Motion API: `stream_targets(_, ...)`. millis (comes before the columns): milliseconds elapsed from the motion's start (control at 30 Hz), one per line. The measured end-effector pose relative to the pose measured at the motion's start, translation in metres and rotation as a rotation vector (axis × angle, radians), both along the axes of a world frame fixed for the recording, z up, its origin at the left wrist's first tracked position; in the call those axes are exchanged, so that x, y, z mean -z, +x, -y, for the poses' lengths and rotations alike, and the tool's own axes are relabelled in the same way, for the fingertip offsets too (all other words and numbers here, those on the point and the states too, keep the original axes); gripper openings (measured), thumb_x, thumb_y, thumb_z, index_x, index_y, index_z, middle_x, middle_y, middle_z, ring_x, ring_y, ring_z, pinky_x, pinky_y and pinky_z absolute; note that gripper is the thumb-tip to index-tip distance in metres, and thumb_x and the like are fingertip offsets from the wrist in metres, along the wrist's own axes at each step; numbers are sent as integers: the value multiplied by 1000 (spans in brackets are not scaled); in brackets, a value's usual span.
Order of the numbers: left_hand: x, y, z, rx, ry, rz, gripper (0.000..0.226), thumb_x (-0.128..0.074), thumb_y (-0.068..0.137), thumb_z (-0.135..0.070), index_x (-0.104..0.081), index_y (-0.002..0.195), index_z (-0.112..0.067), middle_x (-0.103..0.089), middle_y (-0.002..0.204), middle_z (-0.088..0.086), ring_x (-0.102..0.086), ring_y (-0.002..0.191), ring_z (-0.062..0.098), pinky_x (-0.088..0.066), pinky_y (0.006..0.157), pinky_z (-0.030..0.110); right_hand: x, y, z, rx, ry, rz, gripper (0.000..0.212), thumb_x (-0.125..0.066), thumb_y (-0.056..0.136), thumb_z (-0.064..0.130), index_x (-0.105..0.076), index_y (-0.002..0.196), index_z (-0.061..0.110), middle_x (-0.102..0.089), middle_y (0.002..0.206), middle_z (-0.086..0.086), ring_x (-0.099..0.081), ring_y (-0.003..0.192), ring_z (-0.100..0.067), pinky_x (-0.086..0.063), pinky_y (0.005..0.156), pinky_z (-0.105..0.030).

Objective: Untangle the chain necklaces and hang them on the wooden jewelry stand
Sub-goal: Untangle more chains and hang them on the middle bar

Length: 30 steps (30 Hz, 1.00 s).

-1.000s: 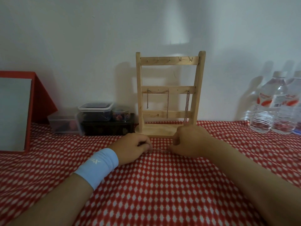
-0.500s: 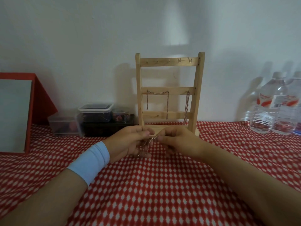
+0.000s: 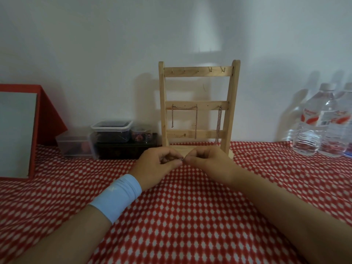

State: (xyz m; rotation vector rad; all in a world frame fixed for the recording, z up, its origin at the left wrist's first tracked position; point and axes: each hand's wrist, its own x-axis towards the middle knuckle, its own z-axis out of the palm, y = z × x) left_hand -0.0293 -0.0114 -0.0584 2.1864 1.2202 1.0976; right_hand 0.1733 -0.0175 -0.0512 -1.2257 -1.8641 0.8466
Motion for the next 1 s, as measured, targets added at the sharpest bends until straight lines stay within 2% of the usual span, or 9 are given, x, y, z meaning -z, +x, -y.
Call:
stream_targets(100,5,3,1,0,30,-31,14,-61,94,-25,-73,96,-31,-70,83,-18,-63,81,-5,-47,77,9,1,0,-1,15,9,-19,18,-63,100,25,-78,92,19,-78,90,8,-70,84,1,-50,78,-13)
stream_targets(200,8,5,1,7,-19,-32,19,-54,98,-25,-70,90,-33,-71,76,-9,-65,72,2,-50,74,16,1,2,-1,56,97,-23,5,-70,95,23,-75,95,25,-73,86,8,-66,77,4,-48,74,-10)
stream_targets(267,10,7,2,24,-49,-38,22,-50,100,-24,-70,91,-30,-71,80,-10,-65,75,0,-50,76,15,-1,4,-1,50,146,32,9,-72,94,23,-75,96,31,-73,88,12,-66,81,7,-48,76,-8)
stream_targets(333,10,8,2,27,-67,-36,25,-48,101,-24,-70,91,-26,-71,82,-12,-64,79,-3,-47,76,11,-2,5,0,16,138,56,10,-75,92,22,-78,93,31,-77,91,13,-69,88,4,-53,82,-13)
stream_targets(400,9,8,3,27,-75,-25,26,-47,101,-25,-69,87,-26,-71,80,-11,-63,78,-4,-45,73,8,-3,5,1,2,112,51,8,-76,90,22,-81,89,28,-79,91,15,-71,89,1,-56,87,-19)
stream_targets(600,12,9,4,-27,19,60,14,-58,95,-27,-67,86,-32,-68,83,-14,-63,82,-3,-46,74,9,-5,3,3,-5,13,-40,11,-72,94,25,-81,91,21,-79,91,13,-72,88,0,-53,85,-17)
stream_targets(733,11,10,7,-74,152,164,14,-71,86,-19,-68,96,-29,-68,90,-15,-63,87,-1,-49,77,10,0,2,2,10,-36,-115,12,-71,95,20,-82,91,17,-79,89,11,-73,86,1,-52,75,-10)
stream_targets(833,13,9,6,-97,344,62,11,-74,84,-20,-76,94,-22,-71,91,-13,-66,87,2,-53,82,18,1,1,2,45,-45,-155,12,-71,94,17,-82,89,13,-79,83,12,-70,75,7,-48,63,-4)
stream_targets(1000,17,9,7,-132,308,37,12,-72,84,-29,-78,95,-27,-73,93,-16,-66,90,0,-56,85,28,3,-1,4,68,-99,-174,16,-69,96,19,-80,87,11,-74,71,13,-57,48,10,-39,44,-5)
